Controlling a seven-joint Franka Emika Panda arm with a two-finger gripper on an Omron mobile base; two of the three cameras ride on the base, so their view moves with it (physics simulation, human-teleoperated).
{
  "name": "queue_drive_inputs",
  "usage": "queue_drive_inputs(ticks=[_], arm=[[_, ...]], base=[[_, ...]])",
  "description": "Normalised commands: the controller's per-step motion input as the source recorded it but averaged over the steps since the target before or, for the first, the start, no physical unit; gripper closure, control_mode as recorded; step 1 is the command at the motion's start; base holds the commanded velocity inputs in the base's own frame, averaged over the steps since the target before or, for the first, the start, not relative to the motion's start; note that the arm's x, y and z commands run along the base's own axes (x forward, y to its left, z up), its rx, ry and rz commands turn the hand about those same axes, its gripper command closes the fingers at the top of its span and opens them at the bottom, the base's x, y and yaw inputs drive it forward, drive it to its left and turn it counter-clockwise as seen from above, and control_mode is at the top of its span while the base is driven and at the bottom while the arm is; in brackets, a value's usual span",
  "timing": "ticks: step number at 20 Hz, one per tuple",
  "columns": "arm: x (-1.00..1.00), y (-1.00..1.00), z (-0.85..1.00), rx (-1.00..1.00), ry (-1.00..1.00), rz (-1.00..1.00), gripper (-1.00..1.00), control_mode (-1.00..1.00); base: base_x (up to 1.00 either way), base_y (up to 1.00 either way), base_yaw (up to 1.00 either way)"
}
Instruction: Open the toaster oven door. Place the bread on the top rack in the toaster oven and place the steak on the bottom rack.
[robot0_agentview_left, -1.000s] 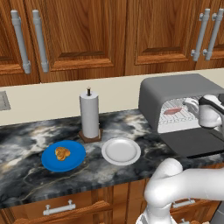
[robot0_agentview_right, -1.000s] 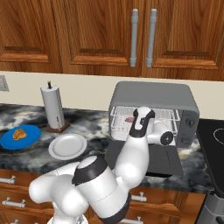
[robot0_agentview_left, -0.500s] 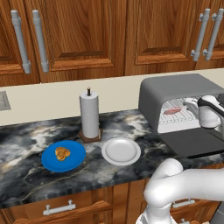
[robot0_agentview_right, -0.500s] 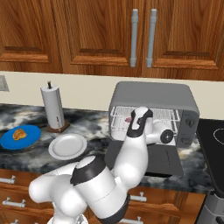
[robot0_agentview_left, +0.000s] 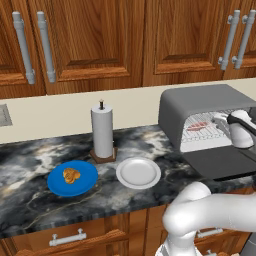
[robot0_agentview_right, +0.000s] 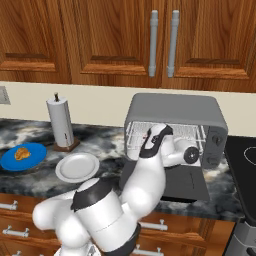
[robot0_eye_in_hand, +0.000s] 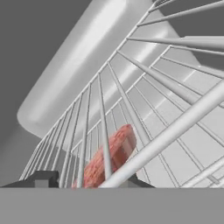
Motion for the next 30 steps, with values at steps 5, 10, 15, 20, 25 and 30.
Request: queue_drive_inputs(ticks=[5, 10, 15, 20, 25, 30], arm=[[-0.44, 0.0, -0.37, -0.09, 0.13, 0.0, 1.0, -1.0], [-0.54, 0.0, -0.45, -0.11, 0.1, 0.0, 1.0, -1.0], [-0.6, 0.0, -0.48, -0.13, 0.16, 0.0, 1.0, -1.0], [-0.6, 0.0, -0.5, -0.14, 0.19, 0.0, 1.0, -1.0], [-0.72, -0.01, -0.5, -0.12, 0.13, 0.0, 1.0, -1.0], [-0.77, -0.09, -0.43, -0.05, 0.16, 0.0, 1.0, -1.0]], base=[[0.0, 0.0, 0.0], [0.0, 0.0, 0.0], [0.0, 0.0, 0.0], [0.0, 0.0, 0.0], [0.0, 0.0, 0.0], [0.0, 0.0, 0.0]])
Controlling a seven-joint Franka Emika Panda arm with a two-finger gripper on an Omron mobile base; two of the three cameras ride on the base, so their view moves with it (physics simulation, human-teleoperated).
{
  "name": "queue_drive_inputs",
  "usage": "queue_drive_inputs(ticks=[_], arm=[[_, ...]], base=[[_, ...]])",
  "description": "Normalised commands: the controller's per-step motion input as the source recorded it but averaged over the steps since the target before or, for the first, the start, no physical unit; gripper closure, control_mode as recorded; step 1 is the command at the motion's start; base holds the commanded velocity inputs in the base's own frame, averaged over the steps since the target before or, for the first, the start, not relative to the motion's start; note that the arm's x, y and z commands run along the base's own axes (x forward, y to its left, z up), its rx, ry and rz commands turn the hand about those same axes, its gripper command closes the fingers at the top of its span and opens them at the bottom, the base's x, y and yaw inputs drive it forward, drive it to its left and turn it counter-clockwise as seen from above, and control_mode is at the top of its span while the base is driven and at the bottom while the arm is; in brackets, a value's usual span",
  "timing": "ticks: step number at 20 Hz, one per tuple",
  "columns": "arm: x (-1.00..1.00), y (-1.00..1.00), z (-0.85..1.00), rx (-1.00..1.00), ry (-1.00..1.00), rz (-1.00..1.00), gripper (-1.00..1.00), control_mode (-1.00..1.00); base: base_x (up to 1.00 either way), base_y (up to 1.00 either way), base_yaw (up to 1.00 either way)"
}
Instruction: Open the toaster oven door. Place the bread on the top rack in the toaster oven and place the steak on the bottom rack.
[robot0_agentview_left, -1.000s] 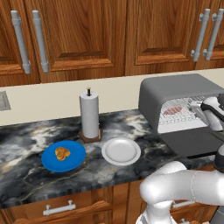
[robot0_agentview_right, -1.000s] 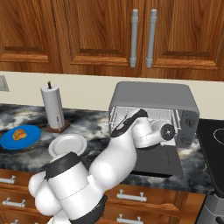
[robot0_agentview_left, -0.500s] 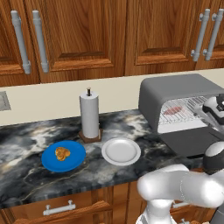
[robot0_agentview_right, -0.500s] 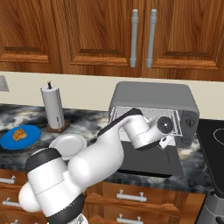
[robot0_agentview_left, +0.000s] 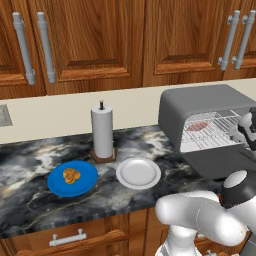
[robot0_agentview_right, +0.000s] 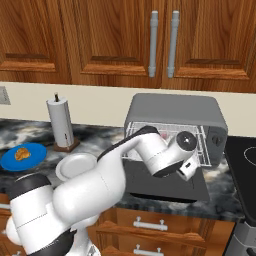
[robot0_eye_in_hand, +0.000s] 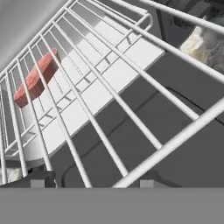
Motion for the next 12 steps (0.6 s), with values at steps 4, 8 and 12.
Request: queue_drive_inputs(ticks=[4, 8, 12], arm=[[-0.76, -0.1, -0.44, -0.04, 0.15, 0.0, 1.0, -1.0], [-0.54, -0.03, -0.27, -0.02, 0.12, 0.0, 1.0, -1.0], [-0.3, 0.02, 0.42, 0.0, 0.0, 0.0, 1.0, -1.0]], base=[[0.0, 0.0, 0.0], [0.0, 0.0, 0.0], [0.0, 0.0, 0.0]])
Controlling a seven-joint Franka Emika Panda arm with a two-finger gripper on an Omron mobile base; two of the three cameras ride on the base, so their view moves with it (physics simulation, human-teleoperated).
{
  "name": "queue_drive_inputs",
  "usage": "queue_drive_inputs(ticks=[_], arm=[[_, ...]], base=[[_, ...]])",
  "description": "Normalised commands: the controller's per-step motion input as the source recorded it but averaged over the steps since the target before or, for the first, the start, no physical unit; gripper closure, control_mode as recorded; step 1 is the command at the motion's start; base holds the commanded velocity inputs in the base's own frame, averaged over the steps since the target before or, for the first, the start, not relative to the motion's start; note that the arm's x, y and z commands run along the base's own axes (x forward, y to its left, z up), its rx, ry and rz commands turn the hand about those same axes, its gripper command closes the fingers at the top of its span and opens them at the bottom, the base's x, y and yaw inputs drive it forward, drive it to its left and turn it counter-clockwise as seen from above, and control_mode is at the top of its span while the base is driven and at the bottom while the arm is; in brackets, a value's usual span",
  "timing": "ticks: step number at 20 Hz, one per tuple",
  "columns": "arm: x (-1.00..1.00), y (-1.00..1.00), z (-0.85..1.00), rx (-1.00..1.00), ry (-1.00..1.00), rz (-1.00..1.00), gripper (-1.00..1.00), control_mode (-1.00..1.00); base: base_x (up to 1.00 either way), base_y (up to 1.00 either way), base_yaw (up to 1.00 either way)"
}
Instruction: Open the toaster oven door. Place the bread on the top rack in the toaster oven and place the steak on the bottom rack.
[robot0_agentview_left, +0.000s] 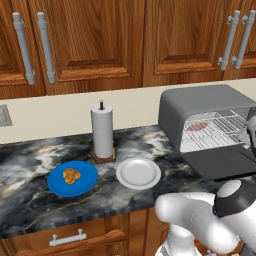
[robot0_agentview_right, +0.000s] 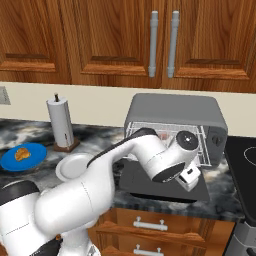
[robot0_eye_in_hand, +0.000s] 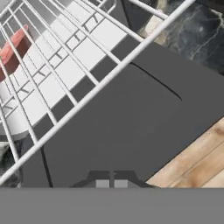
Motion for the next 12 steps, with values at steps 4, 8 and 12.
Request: queue_drive_inputs(ticks=[4, 8, 12], arm=[[-0.18, 0.34, 0.41, 0.0, 0.0, 0.03, 1.0, -1.0], [-0.1, 0.73, 0.11, -0.13, 0.06, 0.08, -1.0, -1.0], [-0.01, 0.84, 0.0, -0.1, 0.0, 0.06, -1.0, -1.0]], base=[[0.0, 0.0, 0.0], [0.0, 0.0, 0.0], [0.0, 0.0, 0.0]])
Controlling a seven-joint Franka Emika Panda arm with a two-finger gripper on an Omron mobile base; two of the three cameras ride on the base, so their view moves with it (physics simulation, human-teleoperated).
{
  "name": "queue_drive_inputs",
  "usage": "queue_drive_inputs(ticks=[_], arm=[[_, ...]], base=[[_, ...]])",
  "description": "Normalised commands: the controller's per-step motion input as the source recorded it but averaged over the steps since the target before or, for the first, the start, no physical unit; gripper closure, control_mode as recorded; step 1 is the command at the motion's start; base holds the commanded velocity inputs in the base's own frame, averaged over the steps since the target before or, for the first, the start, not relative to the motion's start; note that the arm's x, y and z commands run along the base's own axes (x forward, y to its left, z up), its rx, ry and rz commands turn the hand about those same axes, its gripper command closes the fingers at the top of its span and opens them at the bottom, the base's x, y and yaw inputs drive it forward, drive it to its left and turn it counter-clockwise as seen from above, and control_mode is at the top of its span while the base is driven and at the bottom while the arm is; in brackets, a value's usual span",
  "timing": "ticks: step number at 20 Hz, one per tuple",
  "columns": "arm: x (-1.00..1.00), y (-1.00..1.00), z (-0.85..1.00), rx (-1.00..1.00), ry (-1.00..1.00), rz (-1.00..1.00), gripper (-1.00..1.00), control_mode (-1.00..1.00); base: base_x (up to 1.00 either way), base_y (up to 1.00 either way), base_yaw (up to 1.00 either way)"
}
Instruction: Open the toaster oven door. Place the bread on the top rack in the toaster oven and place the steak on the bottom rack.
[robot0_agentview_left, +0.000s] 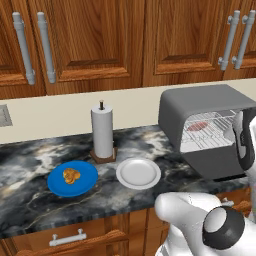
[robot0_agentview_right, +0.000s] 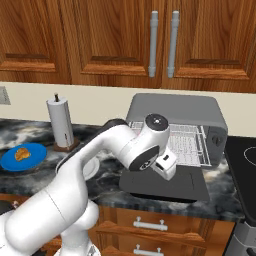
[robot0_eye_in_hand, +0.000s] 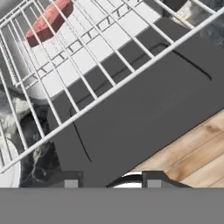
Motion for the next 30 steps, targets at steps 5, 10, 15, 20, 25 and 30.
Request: queue_drive_inputs(ticks=[5, 10, 15, 20, 25, 30], arm=[[-0.03, 0.71, 0.0, -0.07, 0.02, 0.05, -1.0, -1.0], [0.04, 0.8, 0.0, -0.08, 0.14, 0.04, -1.0, -1.0], [0.09, 0.82, 0.0, -0.1, 0.12, 0.04, -1.0, -1.0], [0.09, 0.78, 0.0, -0.05, 0.02, 0.01, -1.0, -1.0], [0.09, 0.75, 0.0, -0.01, 0.03, 0.08, -1.0, -1.0], [0.15, 0.86, -0.04, -0.02, 0.0, 0.15, -1.0, -1.0]], base=[[0.0, 0.0, 0.0], [0.0, 0.0, 0.0], [0.0, 0.0, 0.0], [0.0, 0.0, 0.0], [0.0, 0.0, 0.0], [0.0, 0.0, 0.0]])
